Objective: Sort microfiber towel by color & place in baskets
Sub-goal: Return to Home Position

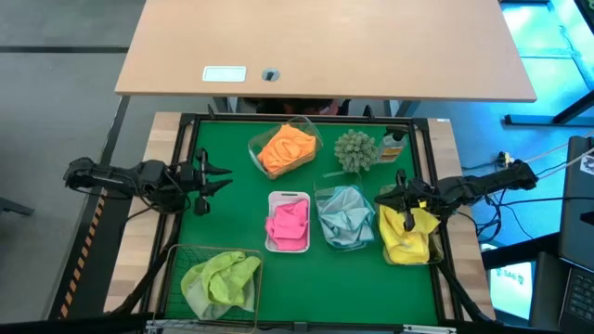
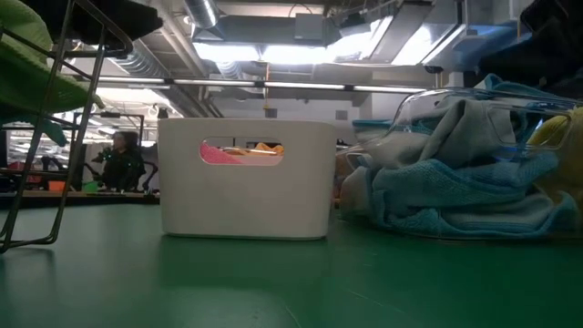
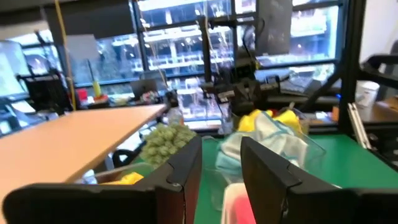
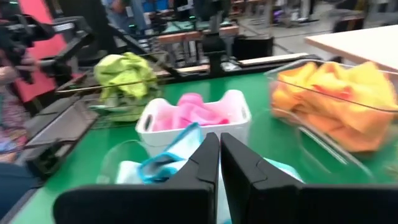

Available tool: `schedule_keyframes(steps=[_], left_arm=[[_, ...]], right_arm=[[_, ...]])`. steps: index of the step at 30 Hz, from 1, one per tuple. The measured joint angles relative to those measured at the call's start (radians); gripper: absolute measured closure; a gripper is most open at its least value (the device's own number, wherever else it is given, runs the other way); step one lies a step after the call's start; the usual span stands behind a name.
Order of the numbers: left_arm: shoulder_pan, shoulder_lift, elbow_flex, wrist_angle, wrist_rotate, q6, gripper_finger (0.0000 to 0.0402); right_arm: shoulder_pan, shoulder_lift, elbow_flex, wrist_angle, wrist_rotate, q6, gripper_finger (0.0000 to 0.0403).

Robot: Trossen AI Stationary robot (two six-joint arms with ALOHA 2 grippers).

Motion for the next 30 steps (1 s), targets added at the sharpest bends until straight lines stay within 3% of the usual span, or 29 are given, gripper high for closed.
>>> schedule_keyframes(steps=[4,12,16,24,30], left_arm=[[0.036,-0.077,-0.015,-0.016,0.02,0.019,0.0296],[0.084,-0.196,-0.016,-0.2,0.069,-0.033,0.0296],[0.087,-0.227,-0.017,-0.259,0.085,-0.066,0.0296],[0.087,-0.231,-0.02,-0.262,0.129,-0.082,0.0296],[0.087,-0.231,-0.131,-0.154,0.167,-0.134,0.0296]], right_arm=[[0.0,-0.052,-0.022,-0.006,0.001,-0.023,0.0386],[0.0,-0.187,-0.023,-0.085,-0.055,-0.033,0.0386],[0.0,-0.195,-0.022,-0.115,-0.059,-0.027,0.0386],[0.0,-0.195,-0.021,-0.116,-0.06,-0.022,0.0386],[0.0,-0.195,-0.023,-0.113,-0.06,0.003,0.0386]])
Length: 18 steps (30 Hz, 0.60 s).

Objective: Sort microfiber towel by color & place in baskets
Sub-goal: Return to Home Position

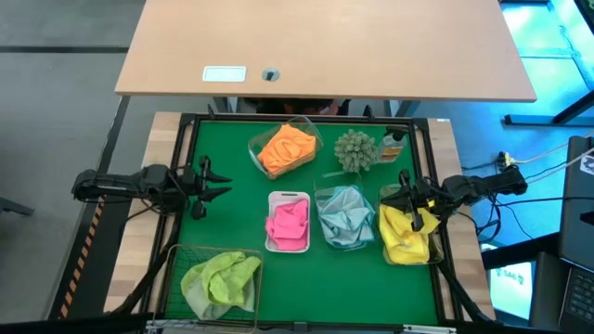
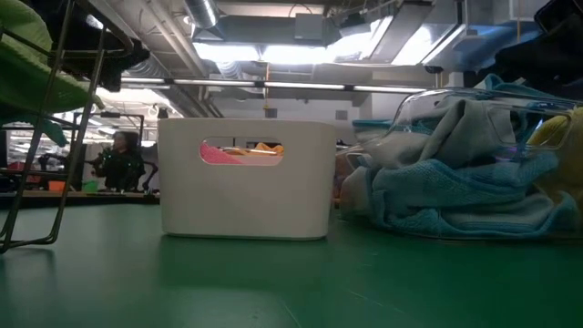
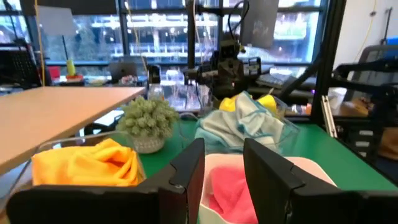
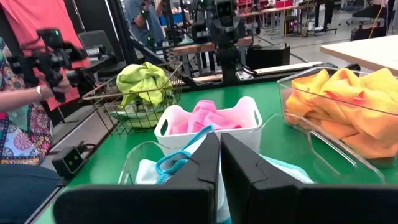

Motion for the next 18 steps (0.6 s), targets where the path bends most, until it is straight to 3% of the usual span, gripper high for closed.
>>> schedule_keyframes(steps=[4,9,18], left_arm=[[0.0,0.0,-0.097,0.16,0.0,0.005,0.0296],[0.0,0.002,-0.101,0.154,-0.013,0.025,0.0296],[0.0,0.001,-0.101,0.105,-0.025,0.045,0.0296]], right_arm=[[0.0,0.0,-0.063,0.073,0.002,0.001,0.0386],[0.0,0.01,-0.118,0.172,-0.016,-0.01,0.0386],[0.0,0.013,-0.122,0.175,-0.008,-0.026,0.0386]])
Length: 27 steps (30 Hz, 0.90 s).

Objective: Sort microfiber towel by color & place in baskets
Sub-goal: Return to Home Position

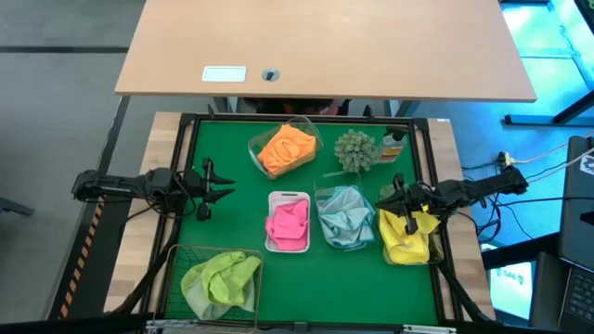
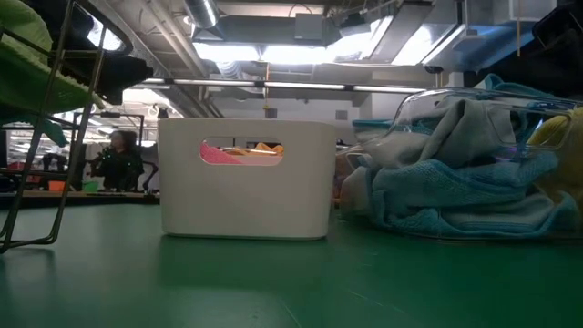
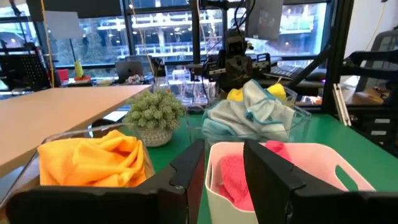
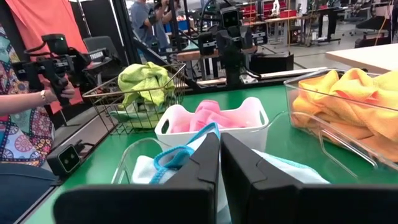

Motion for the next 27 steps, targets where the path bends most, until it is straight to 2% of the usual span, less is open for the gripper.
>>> schedule_keyframes(steps=[6,27], left_arm=[[0.0,0.001,0.0,-0.047,-0.002,-0.003,0.0296],[0.0,0.0,0.0,-0.047,-0.002,0.005,0.0296]], right_arm=[[0.0,0.0,0.0,-0.001,-0.001,0.0,0.0386],[0.0,0.0,0.0,-0.002,-0.002,0.0,0.0386]])
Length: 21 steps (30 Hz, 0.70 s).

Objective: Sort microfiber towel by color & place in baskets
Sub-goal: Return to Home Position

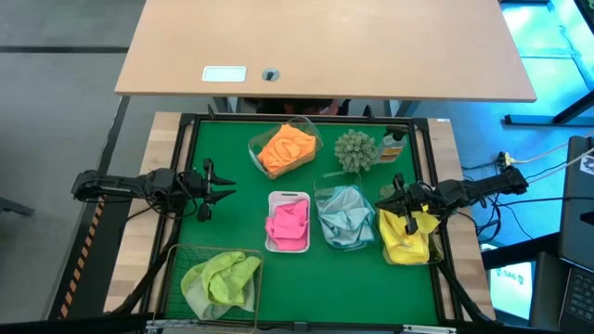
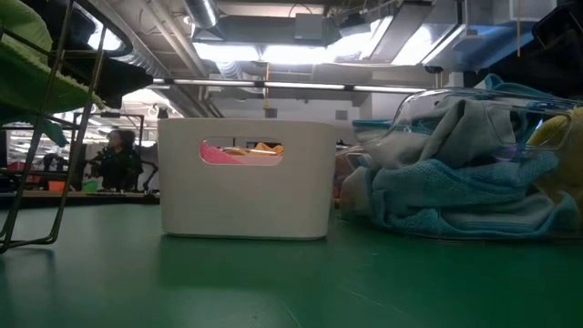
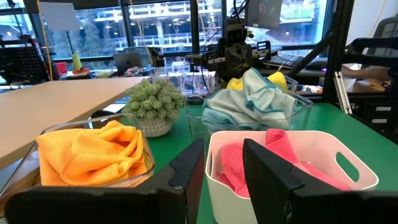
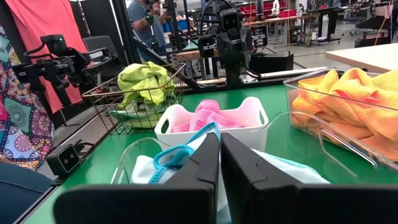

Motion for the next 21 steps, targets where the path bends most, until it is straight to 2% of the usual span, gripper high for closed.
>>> schedule_keyframes(steps=[21], left_arm=[[0.0,0.0,0.0,0.0,0.0,0.0,0.0296]], right_arm=[[0.0,0.074,0.0,-0.001,0.0,0.0,0.0386]])
